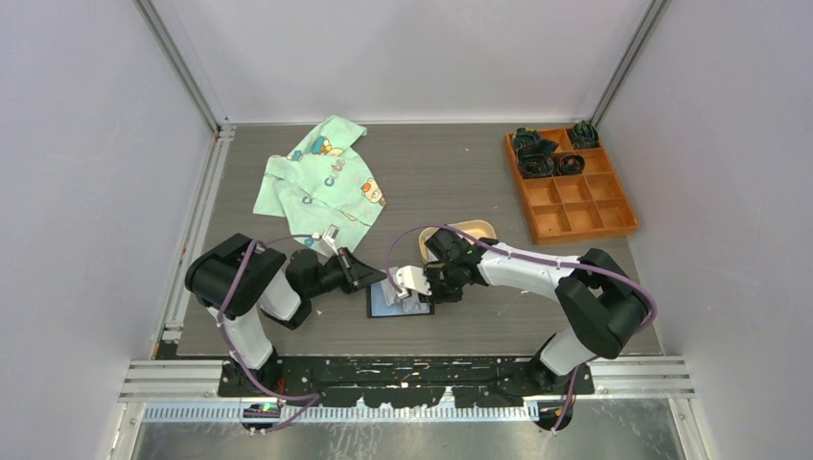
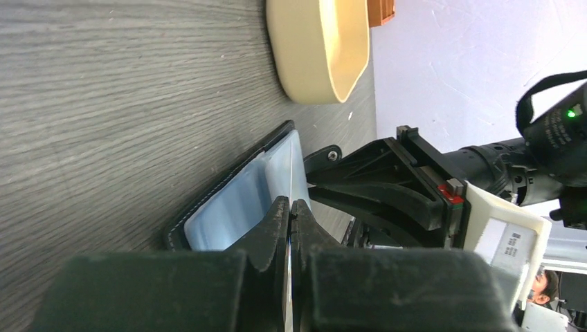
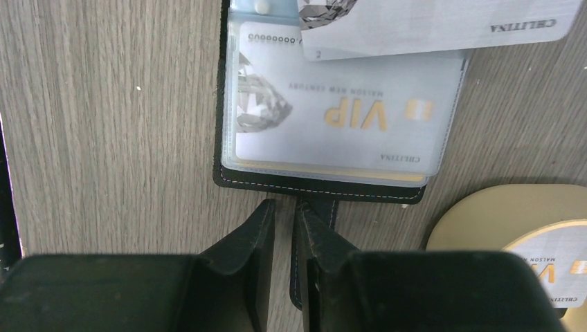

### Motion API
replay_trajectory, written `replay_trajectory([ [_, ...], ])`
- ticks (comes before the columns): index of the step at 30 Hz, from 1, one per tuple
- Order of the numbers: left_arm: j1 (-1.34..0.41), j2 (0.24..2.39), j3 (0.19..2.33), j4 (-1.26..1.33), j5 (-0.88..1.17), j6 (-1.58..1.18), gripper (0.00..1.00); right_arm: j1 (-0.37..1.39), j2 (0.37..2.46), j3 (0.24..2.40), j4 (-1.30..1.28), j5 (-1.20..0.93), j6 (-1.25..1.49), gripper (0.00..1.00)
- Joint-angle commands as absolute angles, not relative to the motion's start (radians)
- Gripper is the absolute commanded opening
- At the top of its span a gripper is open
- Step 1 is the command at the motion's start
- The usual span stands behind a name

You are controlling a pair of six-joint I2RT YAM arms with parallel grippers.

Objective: Put the credit cards into the card holder
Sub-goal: Insert the credit card into the card holder.

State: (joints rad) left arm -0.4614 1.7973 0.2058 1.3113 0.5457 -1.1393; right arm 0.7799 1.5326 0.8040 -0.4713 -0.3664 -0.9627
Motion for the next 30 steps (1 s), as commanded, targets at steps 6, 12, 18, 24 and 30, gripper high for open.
replay_trajectory([
  [6, -0.456, 1.755, 0.188, 1.361, 0.552, -1.107, 0.00, 0.788, 1.552, 0.828, -0.460, -0.351, -0.953, 0.24],
  [12, -0.456, 1.779, 0.175, 1.381, 0.550, -1.119, 0.00, 0.788, 1.553, 0.830, -0.462, -0.350, -0.951, 0.24],
  [18, -0.456, 1.796, 0.161, 1.379, 0.539, -1.126, 0.00, 0.789, 1.556, 0.832, -0.462, -0.350, -0.950, 0.24],
  [24, -0.473, 1.824, 0.175, 1.382, 0.530, -1.140, 0.00, 0.792, 1.557, 0.834, -0.463, -0.347, -0.950, 0.24],
  [30, -0.498, 1.851, 0.186, 1.397, 0.513, -1.143, 0.00, 0.794, 1.562, 0.836, -0.465, -0.348, -0.948, 0.24],
])
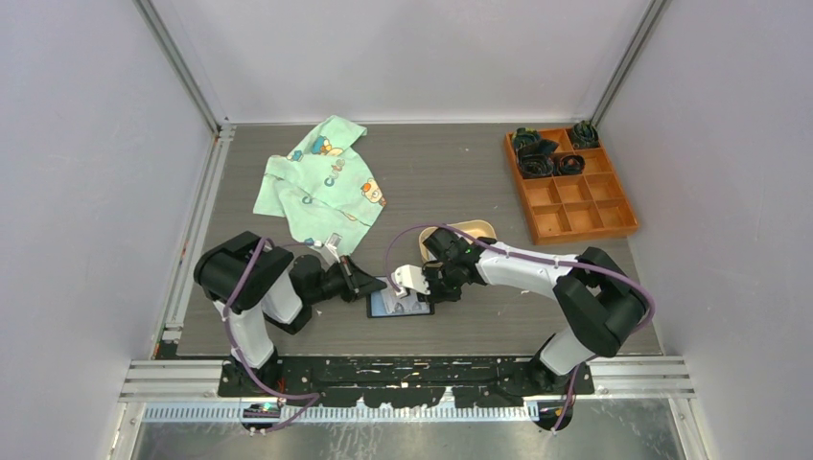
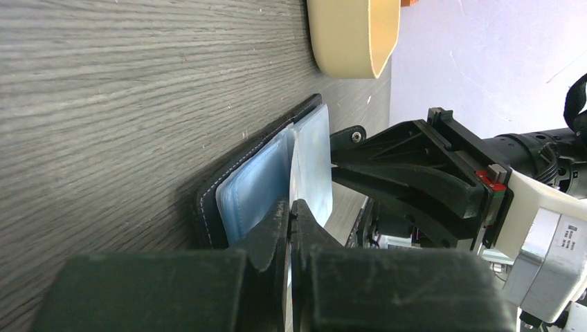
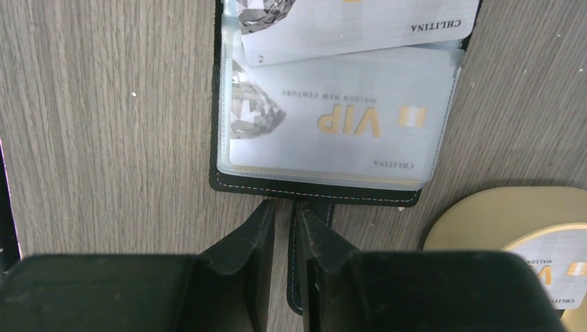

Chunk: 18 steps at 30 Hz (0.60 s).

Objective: Put the credit cards into the card holder
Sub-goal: Insert the credit card into the card holder.

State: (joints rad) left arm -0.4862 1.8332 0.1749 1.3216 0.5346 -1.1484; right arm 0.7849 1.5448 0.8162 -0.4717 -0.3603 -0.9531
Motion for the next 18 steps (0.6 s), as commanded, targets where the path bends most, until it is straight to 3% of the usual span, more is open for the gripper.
replay_trajectory([
  [1, -0.498, 1.855, 0.185, 1.402, 0.514, -1.144, 0.00, 0.795, 1.562, 0.837, -0.467, -0.348, -0.949, 0.24],
  [18, -0.531, 1.912, 0.210, 1.416, 0.521, -1.176, 0.00, 0.820, 1.593, 0.850, -0.476, -0.321, -0.950, 0.24],
])
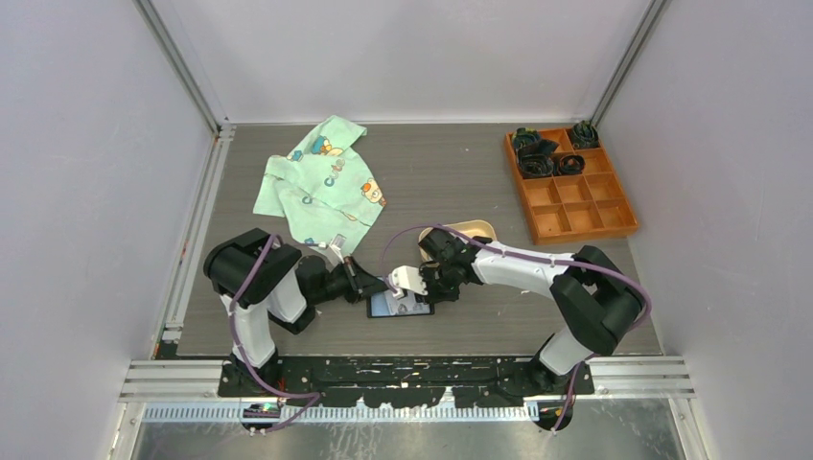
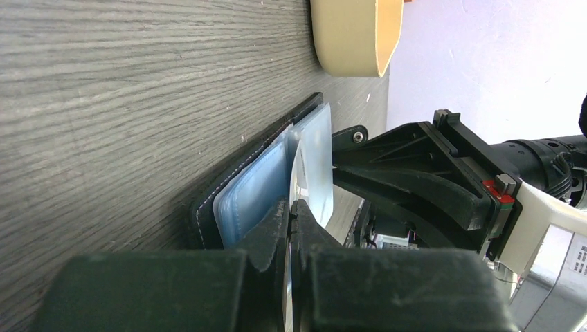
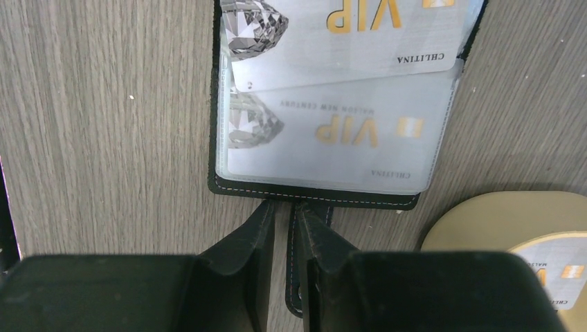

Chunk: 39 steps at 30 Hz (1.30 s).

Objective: Put the credit cards into the card holder
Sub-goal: Insert the credit card into the card holder.

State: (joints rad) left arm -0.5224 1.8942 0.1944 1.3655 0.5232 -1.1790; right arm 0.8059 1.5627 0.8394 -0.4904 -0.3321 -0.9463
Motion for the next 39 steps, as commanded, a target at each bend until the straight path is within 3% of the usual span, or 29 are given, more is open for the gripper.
replay_trajectory([
  [1, -0.531, 1.915, 0.213, 1.416, 0.524, -1.178, 0.00, 0.822, 1.594, 0.851, -0.478, -0.319, -0.950, 0.24],
  [39, -0.554, 1.890, 0.333, 1.154, 0.577, -1.160, 0.00, 0.857, 1.634, 0.861, -0.435, -0.246, -0.915, 0.24],
])
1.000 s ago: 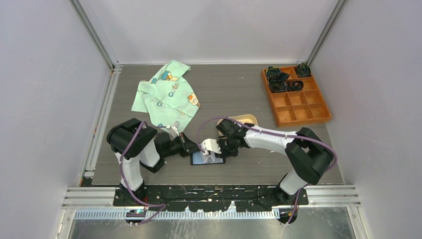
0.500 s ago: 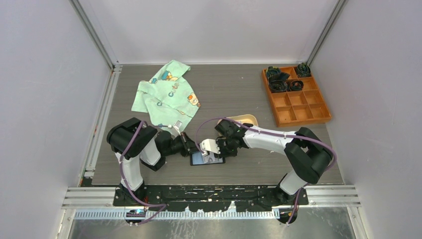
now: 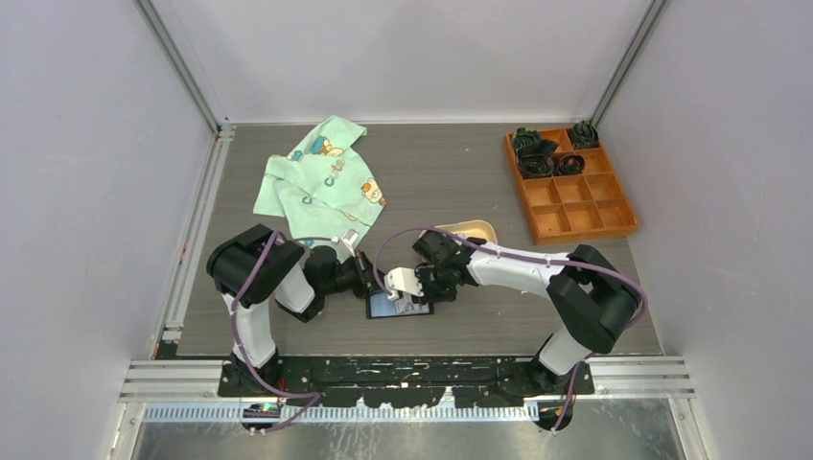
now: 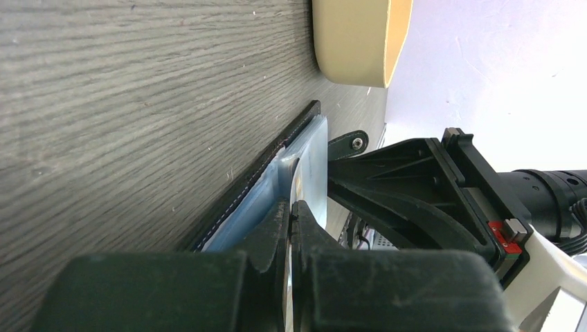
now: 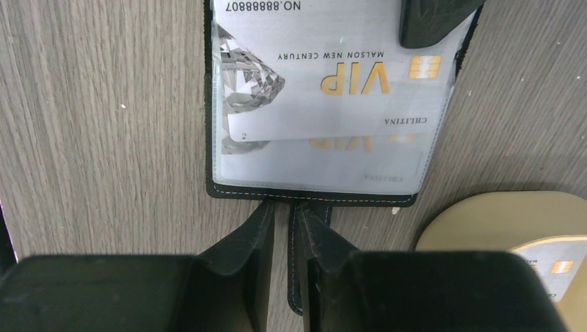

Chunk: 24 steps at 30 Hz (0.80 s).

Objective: Put the credit cards into the card holder
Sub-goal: Insert the credit card into the card holder.

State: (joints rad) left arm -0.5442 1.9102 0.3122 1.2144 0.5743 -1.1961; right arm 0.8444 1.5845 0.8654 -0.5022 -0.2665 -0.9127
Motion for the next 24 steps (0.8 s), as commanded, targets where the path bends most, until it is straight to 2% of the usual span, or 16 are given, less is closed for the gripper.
replay_trajectory([
  [1, -0.555, 1.889, 0.336, 1.147, 0.575, -1.159, 0.00, 0.858, 1.634, 0.861, -0.433, -0.244, -0.914, 0.24],
  [7, -0.556, 1.880, 0.351, 1.107, 0.568, -1.145, 0.03, 0.855, 1.602, 0.891, -0.476, -0.218, -0.913, 0.29],
  [11, -0.555, 1.875, 0.350, 1.091, 0.565, -1.136, 0.09, 0.828, 1.530, 0.893, -0.517, -0.253, -0.940, 0.35],
  [15, -0.555, 1.880, 0.351, 1.095, 0.565, -1.135, 0.15, 0.817, 1.487, 0.893, -0.547, -0.319, -0.954, 0.36],
  [19, -0.555, 1.882, 0.351, 1.098, 0.565, -1.133, 0.20, 0.817, 1.463, 0.911, -0.556, -0.435, -0.941, 0.30],
  [24, -0.554, 1.901, 0.360, 1.098, 0.569, -1.133, 0.22, 0.859, 1.442, 0.921, -0.474, -0.480, -0.898, 0.16],
])
